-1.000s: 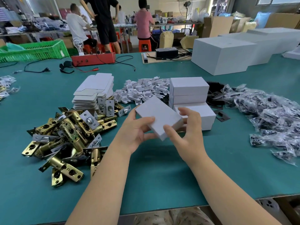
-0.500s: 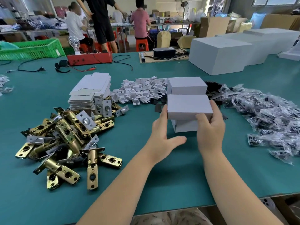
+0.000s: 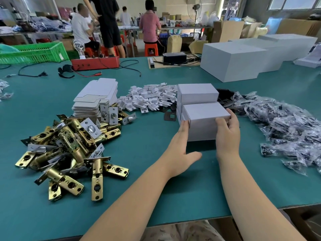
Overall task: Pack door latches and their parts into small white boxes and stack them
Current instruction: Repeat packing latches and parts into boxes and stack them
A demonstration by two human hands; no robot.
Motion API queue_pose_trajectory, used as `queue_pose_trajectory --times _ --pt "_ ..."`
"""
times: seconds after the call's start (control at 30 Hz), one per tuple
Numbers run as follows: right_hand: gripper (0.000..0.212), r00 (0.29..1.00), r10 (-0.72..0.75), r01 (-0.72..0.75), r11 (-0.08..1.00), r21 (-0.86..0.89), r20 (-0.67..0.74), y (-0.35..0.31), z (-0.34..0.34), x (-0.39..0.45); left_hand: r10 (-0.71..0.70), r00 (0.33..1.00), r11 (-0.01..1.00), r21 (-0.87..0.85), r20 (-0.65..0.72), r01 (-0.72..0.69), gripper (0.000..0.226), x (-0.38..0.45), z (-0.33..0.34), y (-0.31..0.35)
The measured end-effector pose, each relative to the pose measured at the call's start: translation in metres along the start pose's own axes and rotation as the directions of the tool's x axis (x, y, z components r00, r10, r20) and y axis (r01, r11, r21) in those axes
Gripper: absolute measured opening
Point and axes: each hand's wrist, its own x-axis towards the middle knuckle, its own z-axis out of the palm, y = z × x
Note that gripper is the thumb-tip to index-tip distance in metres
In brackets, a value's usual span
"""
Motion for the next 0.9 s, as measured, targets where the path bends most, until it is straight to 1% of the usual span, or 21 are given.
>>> queue_pose_trajectory --times 0.1,0.17,0.23,0.33,0.37,0.47,0.6,0.7,0.8,0.9 --pt "0.049 1.000 0.001 -0.001 1.000 -0.016 -0.006 0.0014 0.0009 -0.0026 -0.043 0.999 0.987 -0.155 0.011 0.044 0.102 -0.0008 0.0007 0.0064" --pt "0.052 1.000 -0.019 0.018 0.999 -0.042 -0.002 0.0014 0.0031 -0.0055 -0.033 0.999 0.961 -0.274 0.022 0.037 0.099 -0.0017 -0.0010 0.0074" --pt "0.047 0.999 -0.035 0.035 0.997 -0.073 0.002 0.0006 0.0045 -0.0071 -0.008 0.999 0.941 -0.339 0.033 0.019 0.093 -0.0031 -0.0015 0.0085" --pt "0.030 1.000 -0.026 0.024 0.995 -0.095 -0.013 0.0013 0.0038 -0.0065 -0.017 0.999 0.938 -0.345 0.034 0.028 0.095 -0.0033 -0.0002 0.0089" --pt "0.028 1.000 -0.022 0.020 0.995 -0.097 -0.016 0.0013 0.0029 -0.0060 -0.028 0.999 0.939 -0.341 0.036 0.039 0.098 -0.0027 0.0003 0.0082" --pt "0.032 0.999 -0.016 0.014 0.995 -0.099 -0.028 0.0023 0.0021 -0.0044 -0.056 0.997 0.939 -0.337 0.055 0.071 0.107 -0.0008 0.0015 0.0069" --pt "0.038 0.999 0.009 -0.011 0.998 -0.059 -0.045 0.0035 0.0031 -0.0039 -0.059 0.996 0.936 -0.343 0.060 0.076 0.113 0.0015 0.0052 0.0084" --pt "0.044 0.997 0.078 -0.078 0.997 0.027 -0.021 0.0046 0.0075 -0.0037 -0.067 0.995 0.936 -0.341 0.072 0.087 0.114 0.0031 0.0045 0.0081" --pt "0.054 0.993 0.117 -0.117 0.993 -0.004 0.008 0.0076 0.0088 -0.0020 -0.075 0.993 0.942 -0.321 0.097 0.102 0.114 0.0033 0.0047 0.0090" --pt "0.057 0.991 0.134 -0.134 0.991 -0.020 0.018 0.0085 0.0077 -0.0009 -0.086 0.991 0.958 -0.265 0.101 0.111 0.110 0.0036 0.0067 0.0105"
